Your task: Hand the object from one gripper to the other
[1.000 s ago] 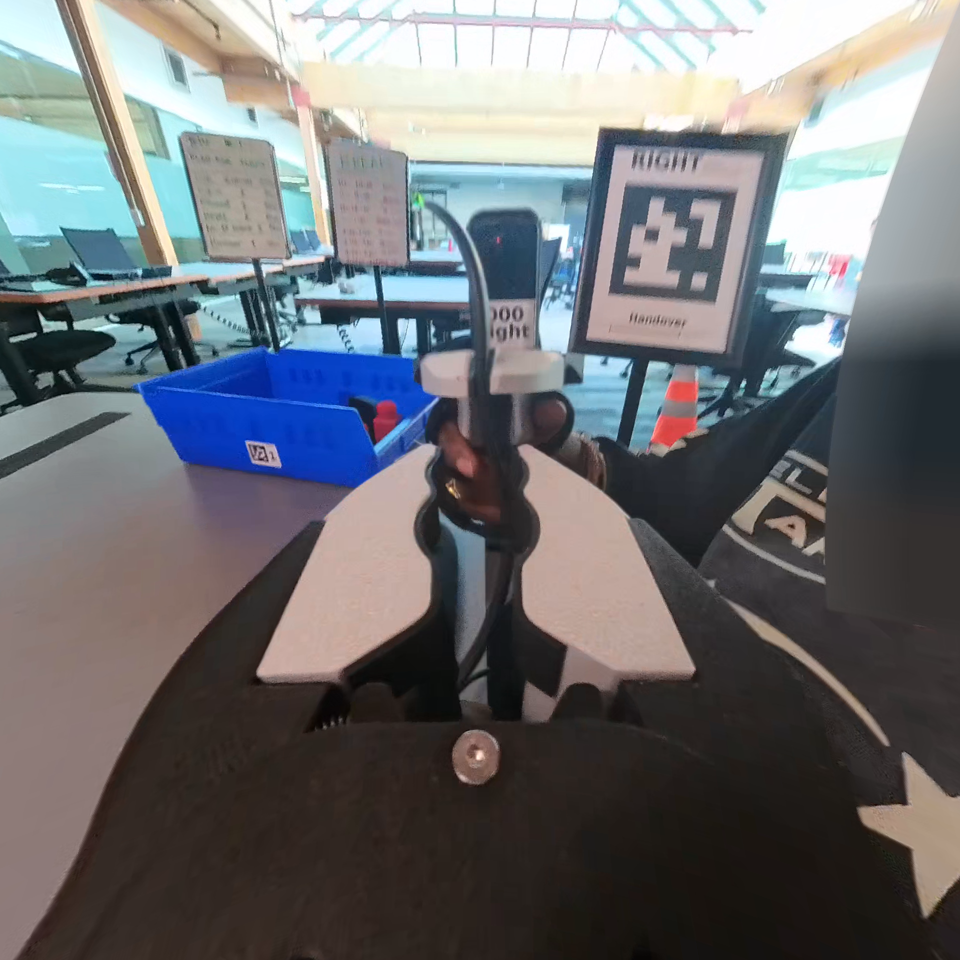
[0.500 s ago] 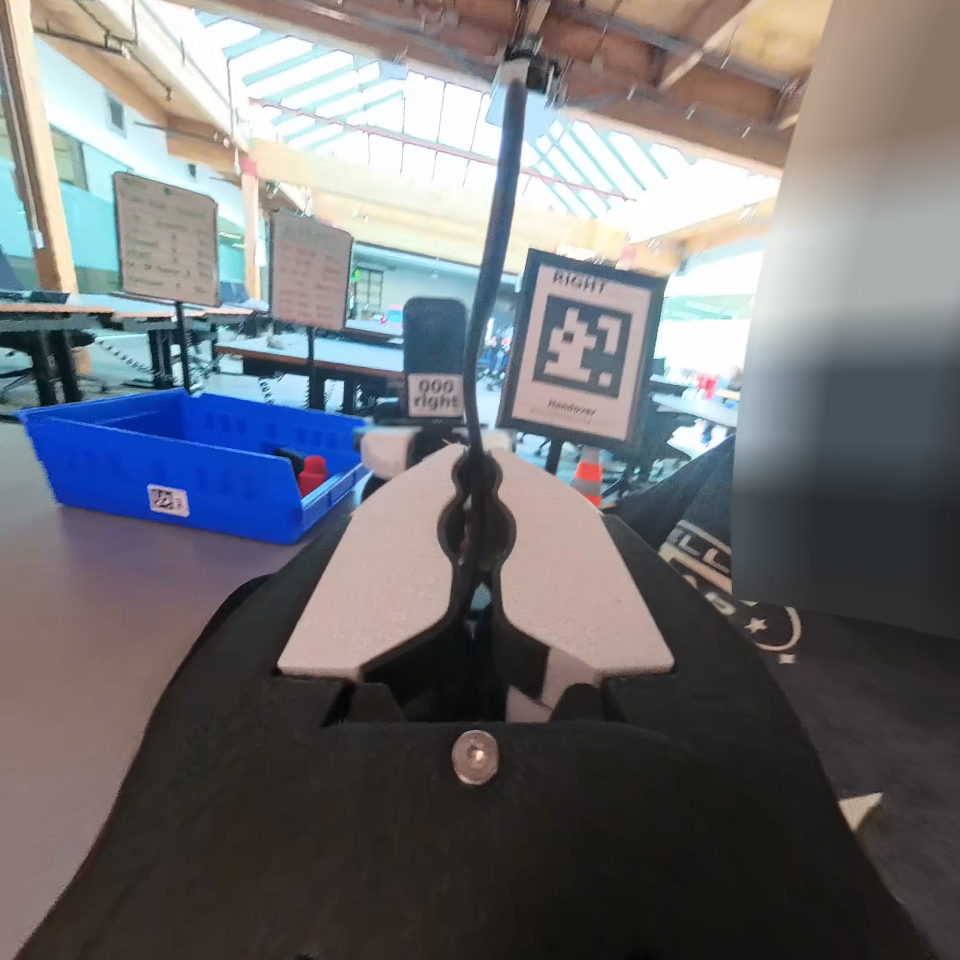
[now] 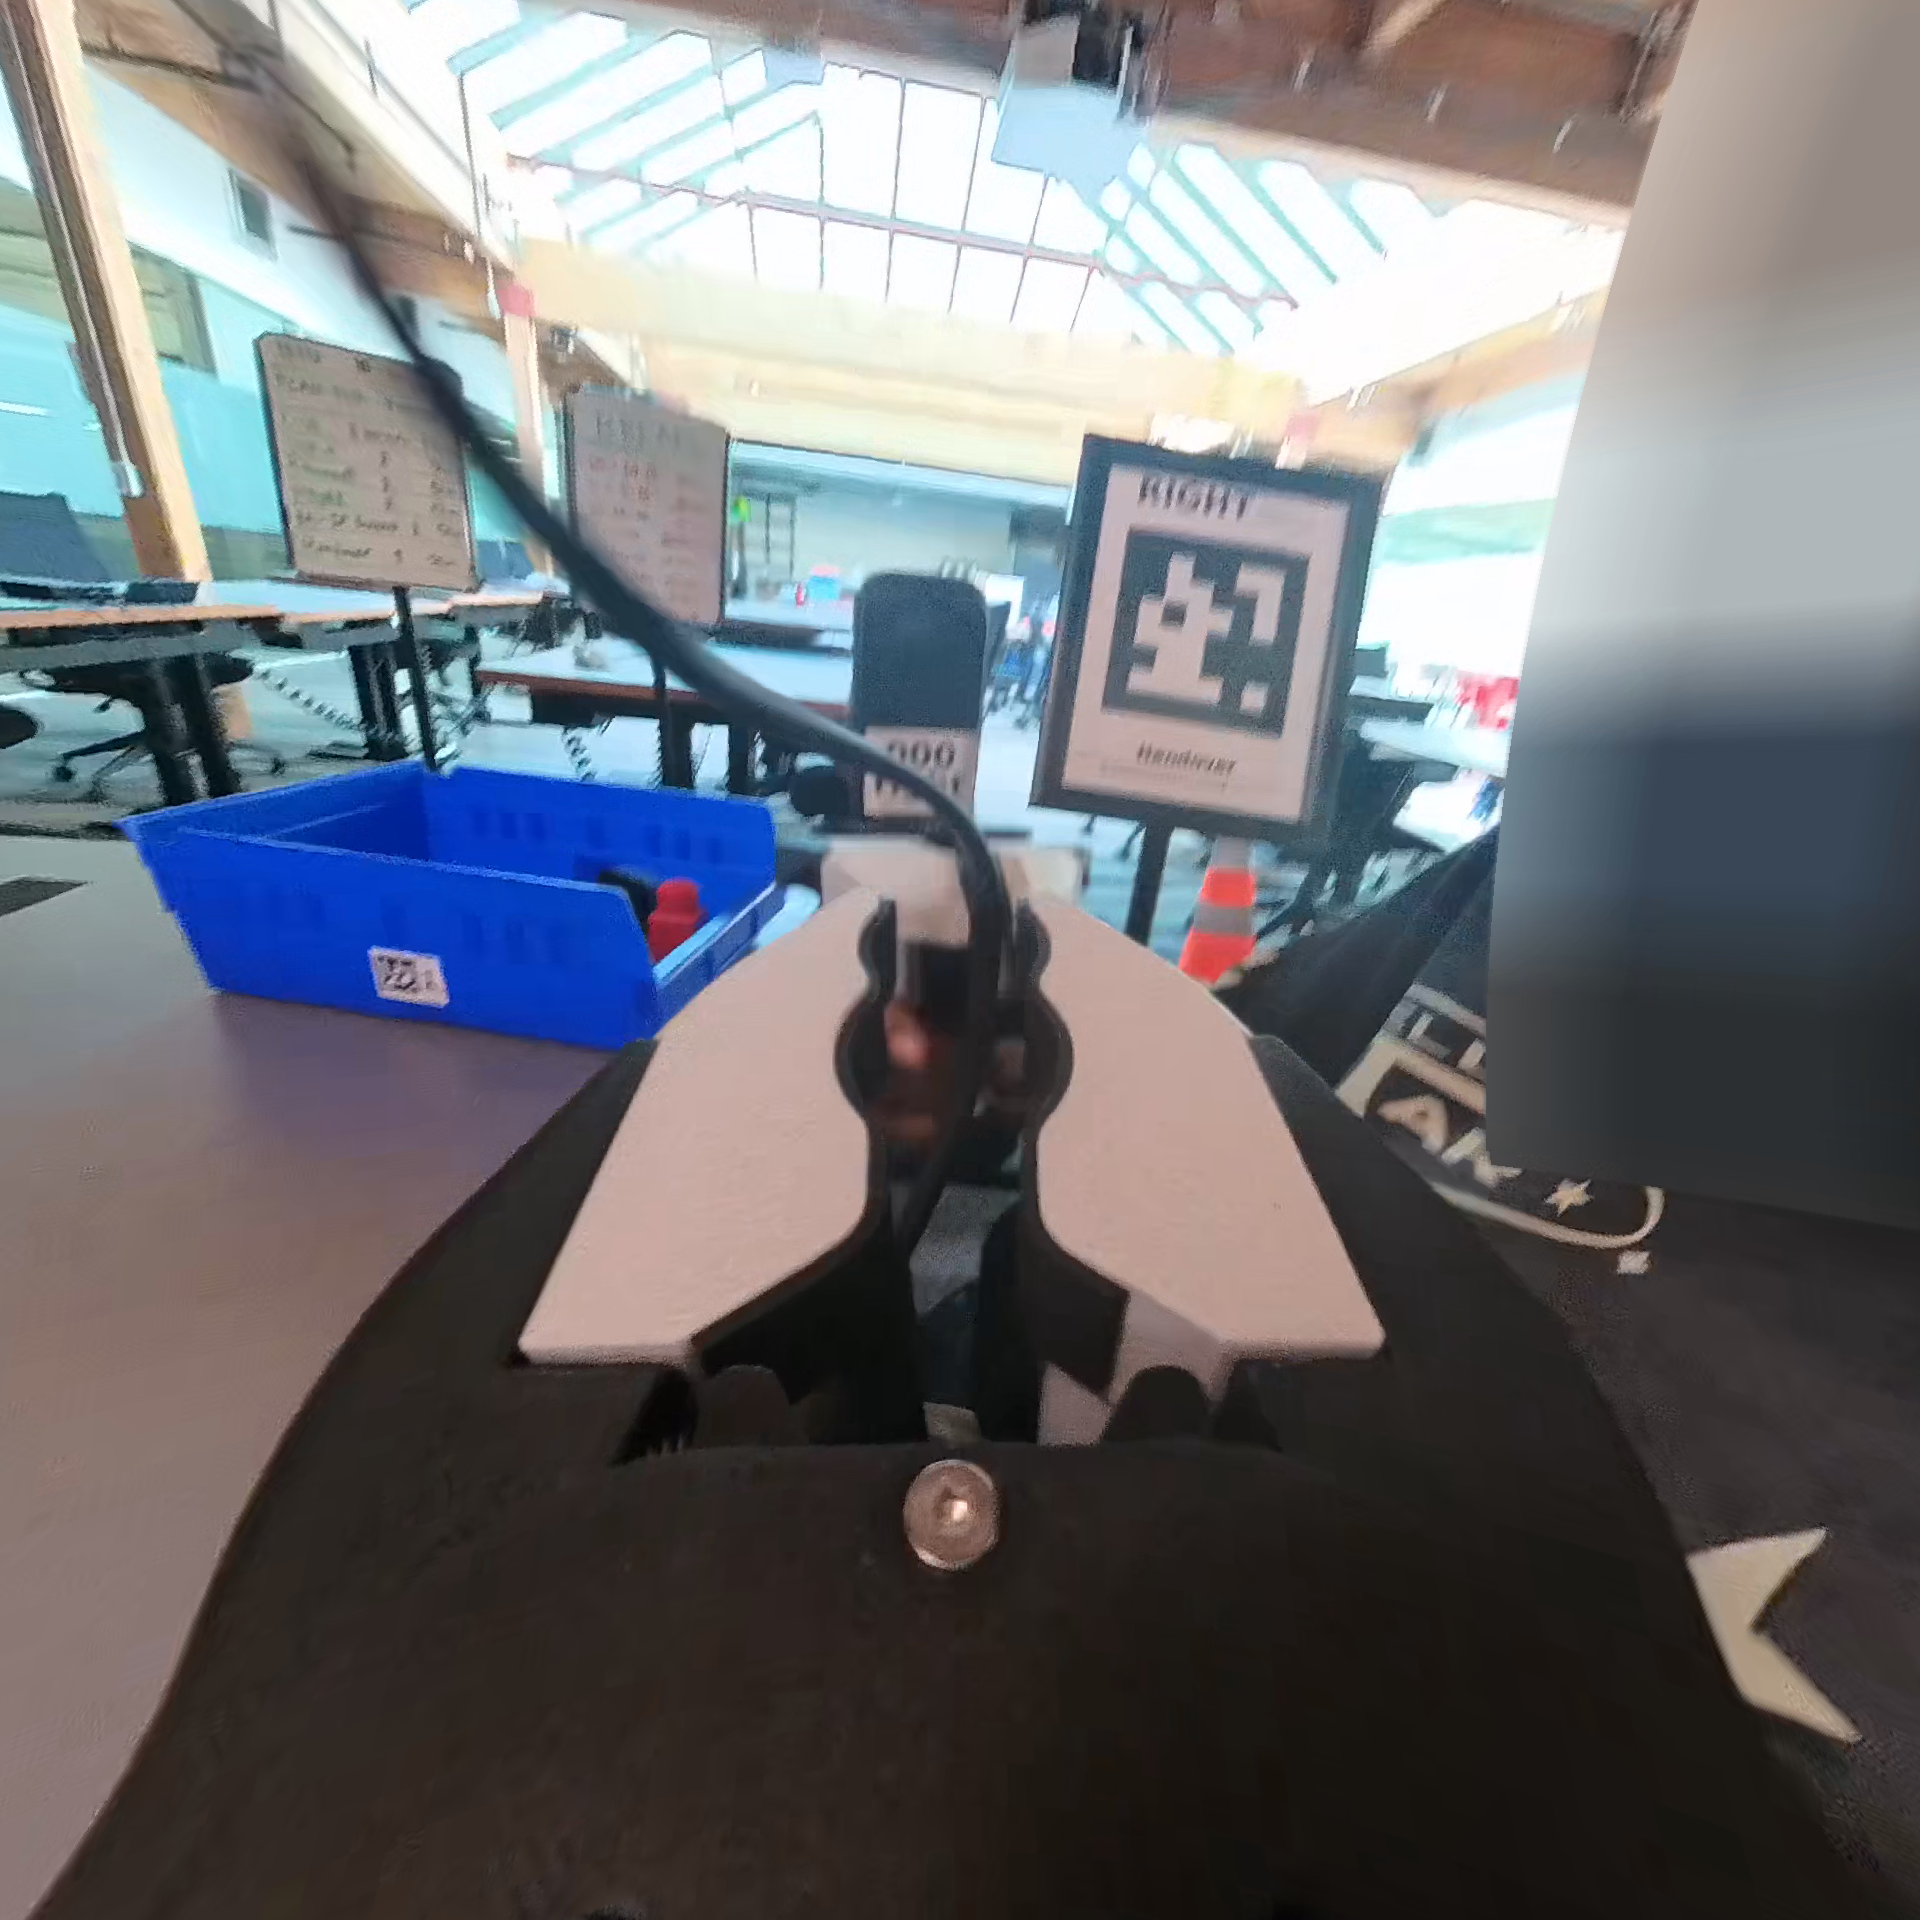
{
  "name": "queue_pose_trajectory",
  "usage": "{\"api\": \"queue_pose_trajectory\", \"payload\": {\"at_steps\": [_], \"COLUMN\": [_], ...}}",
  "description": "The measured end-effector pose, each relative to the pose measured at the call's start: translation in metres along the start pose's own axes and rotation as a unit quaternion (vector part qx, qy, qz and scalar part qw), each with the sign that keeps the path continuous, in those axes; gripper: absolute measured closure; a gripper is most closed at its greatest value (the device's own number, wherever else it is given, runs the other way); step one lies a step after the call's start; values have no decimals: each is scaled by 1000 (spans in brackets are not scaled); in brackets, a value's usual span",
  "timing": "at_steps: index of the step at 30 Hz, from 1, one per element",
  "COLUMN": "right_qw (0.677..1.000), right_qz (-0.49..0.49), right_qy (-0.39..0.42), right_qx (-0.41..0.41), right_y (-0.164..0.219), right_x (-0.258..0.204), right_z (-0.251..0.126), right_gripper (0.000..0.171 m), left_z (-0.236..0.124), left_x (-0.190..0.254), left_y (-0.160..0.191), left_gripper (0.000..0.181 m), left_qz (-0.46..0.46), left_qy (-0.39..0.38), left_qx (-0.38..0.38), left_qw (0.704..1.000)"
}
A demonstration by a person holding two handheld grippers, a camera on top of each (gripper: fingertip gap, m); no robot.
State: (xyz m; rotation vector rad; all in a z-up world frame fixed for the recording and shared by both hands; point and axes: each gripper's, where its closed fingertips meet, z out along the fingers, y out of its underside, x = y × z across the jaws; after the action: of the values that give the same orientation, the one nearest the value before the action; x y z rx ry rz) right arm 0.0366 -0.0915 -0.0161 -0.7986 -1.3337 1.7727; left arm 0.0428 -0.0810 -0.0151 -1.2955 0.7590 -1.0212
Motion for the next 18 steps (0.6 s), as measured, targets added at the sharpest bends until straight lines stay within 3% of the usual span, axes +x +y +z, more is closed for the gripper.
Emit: {"api": "queue_pose_trajectory", "payload": {"at_steps": [5,9,12,18], "right_qw": [998,998,998,999], "right_qz": [-5,-5,3,24], "right_qy": [39,46,50,25], "right_qx": [41,42,44,15], "right_y": [-19,-19,-21,-11], "right_x": [10,11,12,13], "right_z": [-9,-10,-10,-12], "right_gripper": [166,166,165,150], "left_z": [9,16,15,5], "left_x": [-6,-9,-6,6], "left_y": [27,31,29,-2], "left_gripper": [162,175,176,177], "left_qz": [85,105,90,0], "left_qy": [-45,-64,-51,15], "left_qx": [-86,-94,-83,22], "left_qw": [992,988,991,1000]}}
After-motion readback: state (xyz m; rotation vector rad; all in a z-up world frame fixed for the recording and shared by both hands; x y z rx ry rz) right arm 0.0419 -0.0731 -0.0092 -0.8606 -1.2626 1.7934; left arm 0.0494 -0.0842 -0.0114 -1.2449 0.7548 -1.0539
